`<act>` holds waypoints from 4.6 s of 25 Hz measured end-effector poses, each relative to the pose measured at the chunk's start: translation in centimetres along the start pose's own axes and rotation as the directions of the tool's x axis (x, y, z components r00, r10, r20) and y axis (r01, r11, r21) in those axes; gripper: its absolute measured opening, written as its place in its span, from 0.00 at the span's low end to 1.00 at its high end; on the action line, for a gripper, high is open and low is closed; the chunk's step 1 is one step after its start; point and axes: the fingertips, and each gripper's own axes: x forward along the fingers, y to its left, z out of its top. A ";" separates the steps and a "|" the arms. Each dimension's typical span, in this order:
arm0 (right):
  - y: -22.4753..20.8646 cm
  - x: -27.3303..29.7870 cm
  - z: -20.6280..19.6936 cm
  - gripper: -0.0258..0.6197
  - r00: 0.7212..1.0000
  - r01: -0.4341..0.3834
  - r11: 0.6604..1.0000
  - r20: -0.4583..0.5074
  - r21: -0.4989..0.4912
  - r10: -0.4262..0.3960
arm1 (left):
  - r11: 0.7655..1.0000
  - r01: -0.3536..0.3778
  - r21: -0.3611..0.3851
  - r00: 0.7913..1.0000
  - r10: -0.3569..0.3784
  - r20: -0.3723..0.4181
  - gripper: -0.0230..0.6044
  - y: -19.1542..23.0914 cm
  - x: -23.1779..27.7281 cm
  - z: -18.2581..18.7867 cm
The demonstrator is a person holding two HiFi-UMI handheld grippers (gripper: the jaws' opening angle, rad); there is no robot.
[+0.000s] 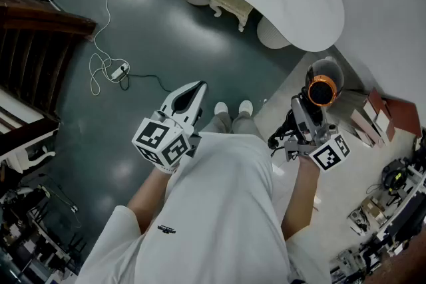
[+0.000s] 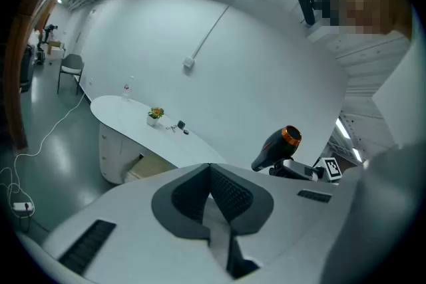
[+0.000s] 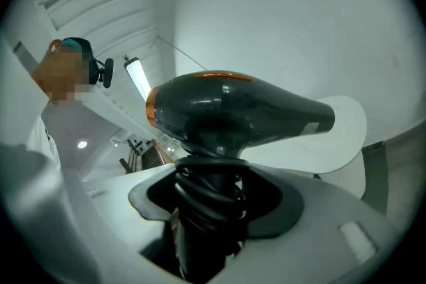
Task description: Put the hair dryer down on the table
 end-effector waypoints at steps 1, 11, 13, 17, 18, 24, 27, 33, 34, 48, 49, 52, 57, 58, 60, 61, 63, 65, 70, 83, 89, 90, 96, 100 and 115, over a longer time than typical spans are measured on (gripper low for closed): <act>0.7 -0.1 0.0 0.47 1.000 -0.004 1.000 -0.019 -0.016 0.004 | 1.000 -0.009 -0.010 1.000 0.009 0.015 0.05 -0.1 -0.5 0.2; 7.9 -1.7 0.5 0.47 0.984 -0.162 0.979 -0.101 -0.127 0.149 | 0.999 -0.043 -0.030 0.990 0.047 0.135 0.05 -3.4 -4.7 0.0; 9.2 -2.1 0.2 0.47 0.974 -0.206 0.973 -0.115 -0.107 0.194 | 0.998 -0.056 -0.033 0.987 0.060 0.146 0.05 -3.8 -5.1 -0.3; 10.3 -1.9 0.5 0.47 0.956 -0.286 0.958 -0.079 -0.010 0.284 | 0.996 -0.078 -0.038 0.986 0.083 0.144 0.05 -3.6 -4.3 -0.9; 10.4 -1.9 0.7 0.47 0.952 -0.297 0.955 -0.075 -0.003 0.296 | 0.996 -0.083 -0.039 0.985 0.087 0.149 0.05 -3.7 -4.1 -1.0; 11.0 -4.0 1.5 0.47 0.929 -0.363 0.932 -0.070 0.027 0.364 | 0.994 -0.109 -0.029 0.974 0.113 0.194 0.05 -6.5 -5.1 -1.6; 10.3 -4.5 1.8 0.47 0.929 -0.361 0.933 -0.092 0.000 0.359 | 0.991 -0.128 -0.028 0.969 0.130 0.209 0.05 -7.5 -4.9 -1.8; 9.2 -4.4 1.0 0.47 0.919 -0.366 0.931 -0.156 0.004 0.362 | 0.982 -0.179 -0.065 0.958 0.189 0.215 0.05 -7.9 -4.9 -3.2; 9.2 -4.1 1.0 0.47 0.917 -0.366 0.931 -0.167 0.005 0.361 | 0.980 -0.186 -0.072 0.956 0.198 0.216 0.05 -7.8 -4.9 -3.1; 10.2 5.8 0.3 0.47 0.898 -0.385 0.923 -0.241 -0.028 0.367 | 0.971 -0.216 -0.108 0.940 0.236 0.247 0.05 -1.2 -3.8 1.9; 10.2 6.7 0.3 0.47 0.901 -0.380 0.924 -0.240 -0.033 0.362 | 0.970 -0.216 -0.109 0.939 0.237 0.248 0.05 -0.4 -3.8 2.5; 10.7 9.5 0.2 0.47 0.905 -0.372 0.927 -0.240 -0.043 0.352 | 0.970 -0.215 -0.111 0.940 0.237 0.247 0.05 1.9 -3.7 4.2; 11.3 14.8 0.0 0.47 0.914 -0.351 0.935 -0.238 -0.053 0.329 | 0.972 -0.204 -0.116 0.942 0.227 0.247 0.05 6.1 -2.9 7.5; 11.5 15.8 0.0 0.47 0.916 -0.344 0.937 -0.238 -0.056 0.322 | 0.973 -0.200 -0.115 0.943 0.223 0.246 0.05 6.9 -2.7 8.3; 12.0 17.8 -0.3 0.47 0.919 -0.335 0.941 -0.238 -0.055 0.314 | 0.975 -0.192 -0.111 0.945 0.214 0.247 0.05 8.5 -2.5 9.8; 12.3 18.8 -0.5 0.47 0.920 -0.332 0.942 -0.237 -0.051 0.312 | 0.976 -0.189 -0.109 0.945 0.211 0.248 0.05 9.3 -2.5 10.5; 12.7 20.8 -0.9 0.47 0.923 -0.325 0.945 -0.234 -0.043 0.307 | 0.976 -0.187 -0.109 0.945 0.209 0.253 0.05 11.1 -2.6 11.7; 13.1 22.8 -1.2 0.47 0.925 -0.318 0.947 -0.231 -0.037 0.302 | 0.976 -0.186 -0.114 0.943 0.209 0.258 0.05 13.0 -2.9 12.8; 14.9 27.7 -2.4 0.47 0.925 -0.322 0.946 -0.230 -0.046 0.303 | 0.974 -0.190 -0.123 0.939 0.216 0.266 0.05 17.7 -4.0 15.0; 17.1 34.0 -4.7 0.47 0.937 -0.301 0.952 -0.204 -0.061 0.284 | 0.977 -0.183 -0.110 0.939 0.207 0.276 0.05 24.7 -6.3 17.8; 16.3 35.1 -4.9 0.47 0.939 -0.285 0.957 -0.219 -0.061 0.265 | 0.976 -0.179 -0.123 0.938 0.207 0.279 0.05 25.5 -5.7 18.3; 16.2 35.4 -4.9 0.47 0.939 -0.284 0.957 -0.219 -0.061 0.264 | 0.976 -0.179 -0.123 0.939 0.206 0.276 0.05 25.6 -5.6 18.4; 15.1 37.7 -4.3 0.47 0.938 -0.289 0.956 -0.215 -0.056 0.271 | 0.975 -0.191 -0.116 0.938 0.216 0.270 0.05 27.1 -4.0 19.3; 14.2 40.4 -3.0 0.47 0.938 -0.294 0.955 -0.205 -0.047 0.279 | 0.976 -0.186 -0.117 0.943 0.211 0.258 0.05 28.2 -1.5 20.7; 8.8 53.0 4.2 0.47 0.938 -0.293 0.953 -0.215 -0.075 0.271 | 0.978 -0.194 -0.075 0.941 0.207 0.267 0.05 33.5 9.1 31.9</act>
